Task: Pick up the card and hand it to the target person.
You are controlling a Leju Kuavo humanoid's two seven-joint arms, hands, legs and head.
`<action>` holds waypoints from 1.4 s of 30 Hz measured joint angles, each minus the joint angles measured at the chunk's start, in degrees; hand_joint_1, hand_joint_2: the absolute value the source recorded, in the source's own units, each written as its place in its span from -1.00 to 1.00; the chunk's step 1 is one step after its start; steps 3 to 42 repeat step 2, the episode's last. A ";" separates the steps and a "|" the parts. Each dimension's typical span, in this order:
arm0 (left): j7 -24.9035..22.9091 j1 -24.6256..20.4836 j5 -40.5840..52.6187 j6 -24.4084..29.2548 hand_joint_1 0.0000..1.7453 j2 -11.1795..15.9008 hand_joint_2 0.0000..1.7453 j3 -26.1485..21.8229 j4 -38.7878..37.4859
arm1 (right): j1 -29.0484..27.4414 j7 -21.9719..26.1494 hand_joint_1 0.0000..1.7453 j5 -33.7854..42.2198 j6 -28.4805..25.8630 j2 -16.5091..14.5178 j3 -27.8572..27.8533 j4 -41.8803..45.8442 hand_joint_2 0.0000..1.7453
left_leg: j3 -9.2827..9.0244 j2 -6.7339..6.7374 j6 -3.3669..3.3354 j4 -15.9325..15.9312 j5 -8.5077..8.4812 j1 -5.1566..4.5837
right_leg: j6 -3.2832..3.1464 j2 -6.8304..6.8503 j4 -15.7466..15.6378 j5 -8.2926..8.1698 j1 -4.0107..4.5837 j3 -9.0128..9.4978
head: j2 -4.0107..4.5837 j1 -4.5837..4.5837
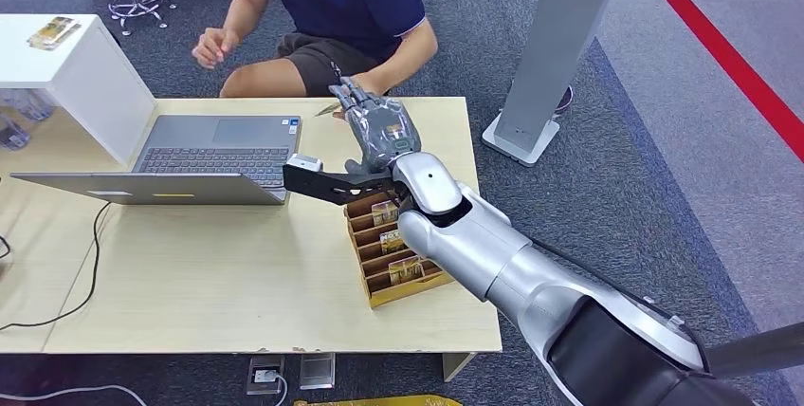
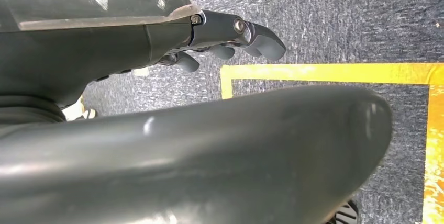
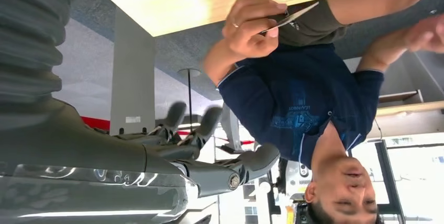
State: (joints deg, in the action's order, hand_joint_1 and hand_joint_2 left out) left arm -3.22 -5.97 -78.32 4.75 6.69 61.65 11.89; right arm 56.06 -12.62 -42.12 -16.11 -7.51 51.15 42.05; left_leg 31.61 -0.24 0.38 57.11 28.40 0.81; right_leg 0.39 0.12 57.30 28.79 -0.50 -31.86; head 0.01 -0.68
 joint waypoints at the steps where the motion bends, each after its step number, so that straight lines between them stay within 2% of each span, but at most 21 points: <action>1: 0.08 0.01 -0.11 0.02 -1.00 0.00 -1.00 0.01 0.00 | 0.00 -0.02 -1.00 0.03 -0.32 0.02 -0.02 0.01 1.00 | 0.00 0.00 0.00 0.00 0.00 0.00 | 0.00 0.00 0.00 0.00 0.00 0.00 | 0.01 0.01; 42: 0.12 0.01 -0.16 0.03 -1.00 0.00 -1.00 0.01 0.00 | 0.00 -0.04 -1.00 0.05 -0.49 0.02 -0.03 0.01 1.00 | -0.01 0.00 0.00 0.00 0.00 0.00 | 0.00 0.00 0.00 0.00 0.00 0.00 | 0.00 0.01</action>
